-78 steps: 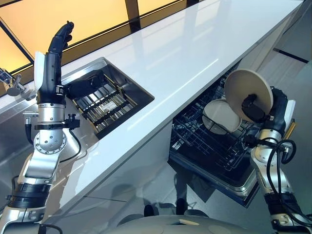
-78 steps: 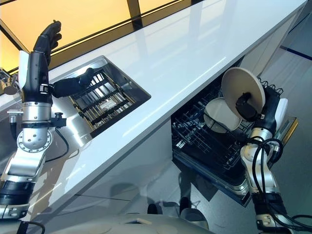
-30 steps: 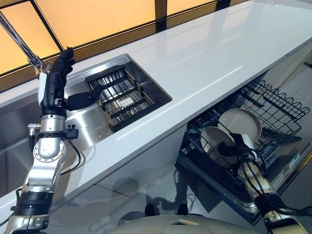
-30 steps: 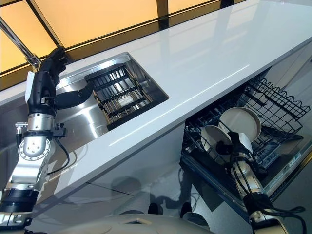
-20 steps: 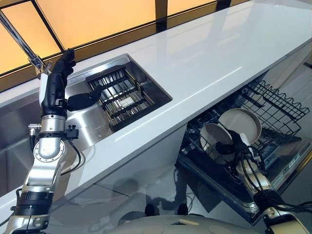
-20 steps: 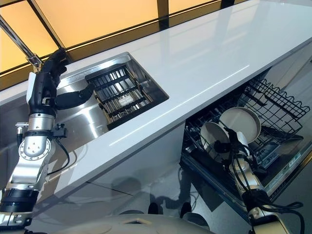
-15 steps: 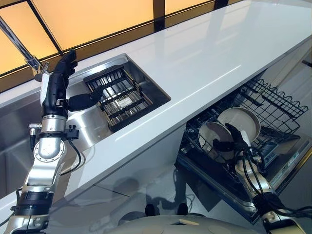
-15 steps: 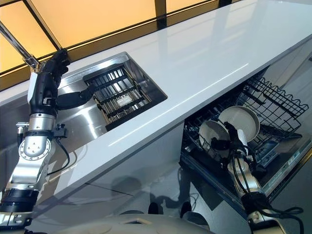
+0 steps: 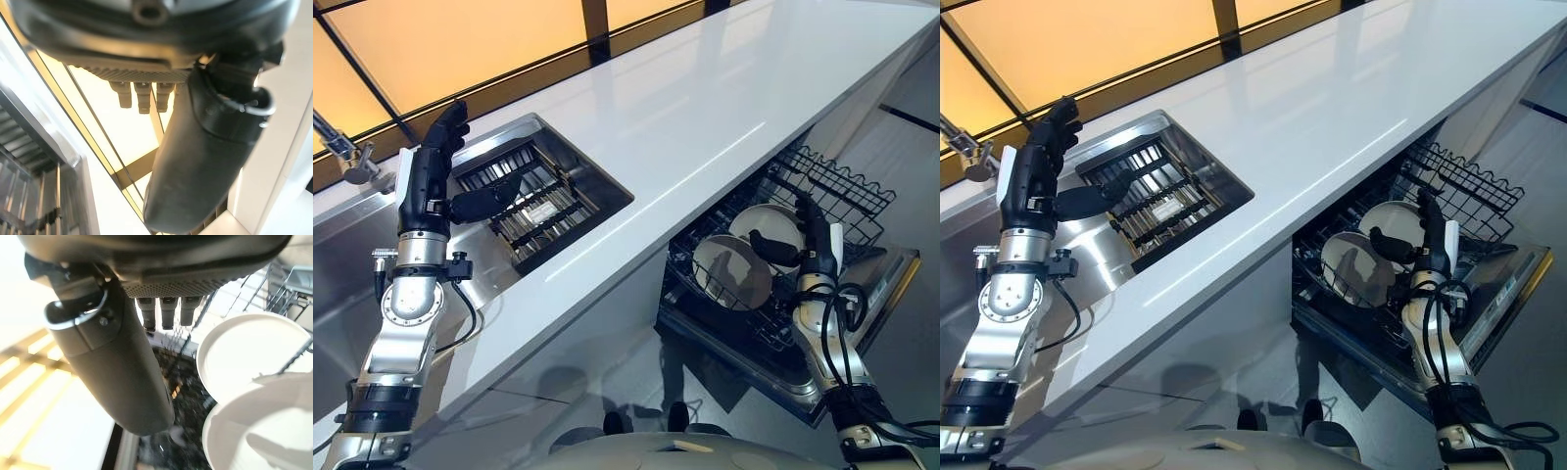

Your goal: Pick up plates and place into dishwasher.

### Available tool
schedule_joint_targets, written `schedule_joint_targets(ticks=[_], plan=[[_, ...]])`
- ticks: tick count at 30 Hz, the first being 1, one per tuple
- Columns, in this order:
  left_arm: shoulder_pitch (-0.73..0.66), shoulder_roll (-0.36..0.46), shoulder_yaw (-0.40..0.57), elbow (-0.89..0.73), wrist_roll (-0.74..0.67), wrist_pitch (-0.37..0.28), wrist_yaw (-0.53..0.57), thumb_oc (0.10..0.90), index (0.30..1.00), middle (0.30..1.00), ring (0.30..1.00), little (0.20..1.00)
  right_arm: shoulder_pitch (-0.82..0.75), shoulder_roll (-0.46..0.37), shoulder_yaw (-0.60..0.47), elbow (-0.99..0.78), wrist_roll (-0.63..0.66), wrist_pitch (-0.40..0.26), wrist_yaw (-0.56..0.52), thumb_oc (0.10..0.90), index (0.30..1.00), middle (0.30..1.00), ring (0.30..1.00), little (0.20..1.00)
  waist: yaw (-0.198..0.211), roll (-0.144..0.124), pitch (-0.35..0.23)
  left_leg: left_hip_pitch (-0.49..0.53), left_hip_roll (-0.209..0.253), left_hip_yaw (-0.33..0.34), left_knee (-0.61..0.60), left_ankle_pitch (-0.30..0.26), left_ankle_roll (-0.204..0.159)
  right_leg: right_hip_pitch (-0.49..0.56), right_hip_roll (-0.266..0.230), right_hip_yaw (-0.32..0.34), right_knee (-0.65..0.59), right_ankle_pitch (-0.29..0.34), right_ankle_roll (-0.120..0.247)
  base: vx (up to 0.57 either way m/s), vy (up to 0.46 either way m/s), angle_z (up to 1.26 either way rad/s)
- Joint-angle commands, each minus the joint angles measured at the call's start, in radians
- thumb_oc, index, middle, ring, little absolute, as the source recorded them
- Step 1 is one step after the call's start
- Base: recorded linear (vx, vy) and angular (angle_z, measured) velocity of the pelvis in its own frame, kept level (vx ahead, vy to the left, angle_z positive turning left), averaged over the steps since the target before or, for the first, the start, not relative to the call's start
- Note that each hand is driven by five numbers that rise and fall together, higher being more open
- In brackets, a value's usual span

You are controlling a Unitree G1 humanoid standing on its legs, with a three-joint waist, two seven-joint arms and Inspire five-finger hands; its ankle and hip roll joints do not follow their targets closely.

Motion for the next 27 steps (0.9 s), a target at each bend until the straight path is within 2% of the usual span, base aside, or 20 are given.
schedule_joint_targets(ticks=[1, 7, 11, 17, 27], plan=[[-0.074, 0.031, 0.020, 0.035, -0.021, -0.110, 0.025, 0.800, 0.900, 0.900, 0.900, 0.900, -0.040, -0.007, -0.088, -0.140, 0.019, -0.145, -0.070, 0.800, 0.900, 0.900, 0.900, 0.900, -0.028, -0.002, -0.065, -0.012, -0.039, 0.009, 0.072, -0.129, 0.016, -0.008, 0.031, -0.020, 0.183, -0.195, 0.053, -0.02, 0.021, -0.09], [-0.085, 0.035, 0.009, 0.052, -0.016, -0.118, 0.018, 0.800, 0.900, 0.900, 0.900, 0.900, -0.011, 0.013, -0.156, -0.074, 0.164, -0.165, -0.085, 0.800, 0.900, 0.900, 0.900, 0.900, -0.041, 0.001, -0.069, 0.003, -0.034, 0.007, 0.011, -0.101, 0.008, -0.019, 0.029, -0.023, 0.182, -0.177, 0.068, -0.01, 0.008, -0.05], [-0.092, 0.044, 0.004, 0.061, -0.014, -0.111, 0.020, 0.800, 0.900, 0.900, 0.900, 0.900, -0.019, 0.009, -0.180, -0.007, 0.246, -0.163, -0.083, 0.800, 0.900, 0.900, 0.900, 0.900, -0.035, 0.001, -0.072, -0.003, -0.038, 0.012, 0.019, -0.104, 0.002, -0.011, 0.033, -0.027, 0.139, -0.166, 0.065, 0.00, -0.003, -0.01], [-0.092, 0.058, 0.004, 0.064, -0.035, -0.110, 0.011, 0.800, 0.900, 0.900, 0.900, 0.900, -0.030, 0.013, -0.172, 0.101, 0.305, -0.146, -0.081, 0.800, 0.900, 0.900, 0.900, 0.900, -0.020, 0.000, -0.070, -0.016, -0.043, 0.019, 0.048, -0.117, 0.002, -0.002, 0.035, -0.029, 0.106, -0.152, 0.057, 0.01, -0.015, 0.00], [-0.100, 0.084, 0.011, 0.074, -0.048, -0.097, -0.005, 0.800, 0.900, 0.900, 0.900, 0.900, -0.018, 0.016, -0.168, 0.279, 0.373, -0.137, -0.066, 0.800, 0.900, 0.900, 0.900, 0.900, -0.006, 0.021, -0.043, -0.022, -0.030, -0.019, 0.012, -0.092, 0.000, -0.033, 0.022, -0.058, 0.201, -0.206, 0.052, 0.02, -0.045, 0.05]])
